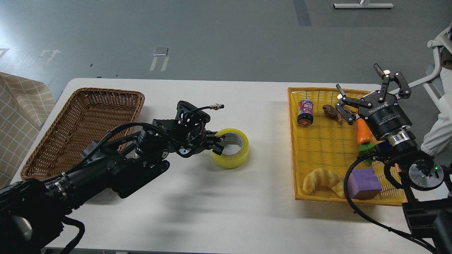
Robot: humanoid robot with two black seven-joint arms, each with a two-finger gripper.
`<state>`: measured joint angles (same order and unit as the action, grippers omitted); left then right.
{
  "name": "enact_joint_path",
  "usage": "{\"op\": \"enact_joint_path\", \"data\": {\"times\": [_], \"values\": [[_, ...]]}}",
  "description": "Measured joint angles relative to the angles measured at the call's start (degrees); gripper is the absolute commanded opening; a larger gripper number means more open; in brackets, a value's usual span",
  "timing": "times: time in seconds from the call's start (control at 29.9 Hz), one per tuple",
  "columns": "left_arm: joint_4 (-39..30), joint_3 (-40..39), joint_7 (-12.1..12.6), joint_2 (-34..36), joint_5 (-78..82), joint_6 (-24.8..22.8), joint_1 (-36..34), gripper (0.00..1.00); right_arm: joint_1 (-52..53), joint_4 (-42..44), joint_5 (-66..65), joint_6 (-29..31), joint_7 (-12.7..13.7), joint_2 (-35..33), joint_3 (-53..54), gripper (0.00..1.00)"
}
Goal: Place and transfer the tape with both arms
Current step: 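Lift the tape roll with the left gripper over the wicker basket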
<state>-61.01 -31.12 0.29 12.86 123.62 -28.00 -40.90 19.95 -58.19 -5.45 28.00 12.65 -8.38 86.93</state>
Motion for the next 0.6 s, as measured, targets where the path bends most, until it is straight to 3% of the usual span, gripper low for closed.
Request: {"op": "enact_joint_path", "data": {"times": [0.17,0.6], "values": [[-2.4,-0.4,-0.1,3.6,-2.0,0.0,-2.0,0.0,0.0,0.0,0.0,0.0,0.0,0.1,0.0,1.0],[-5.3,-0.2,-1.1,23.9,-18.2,0.0,-14.8,0.0,0.9,-0.1,-0.1,0.0,0.1,0.1,-0.1,1.0]]}}
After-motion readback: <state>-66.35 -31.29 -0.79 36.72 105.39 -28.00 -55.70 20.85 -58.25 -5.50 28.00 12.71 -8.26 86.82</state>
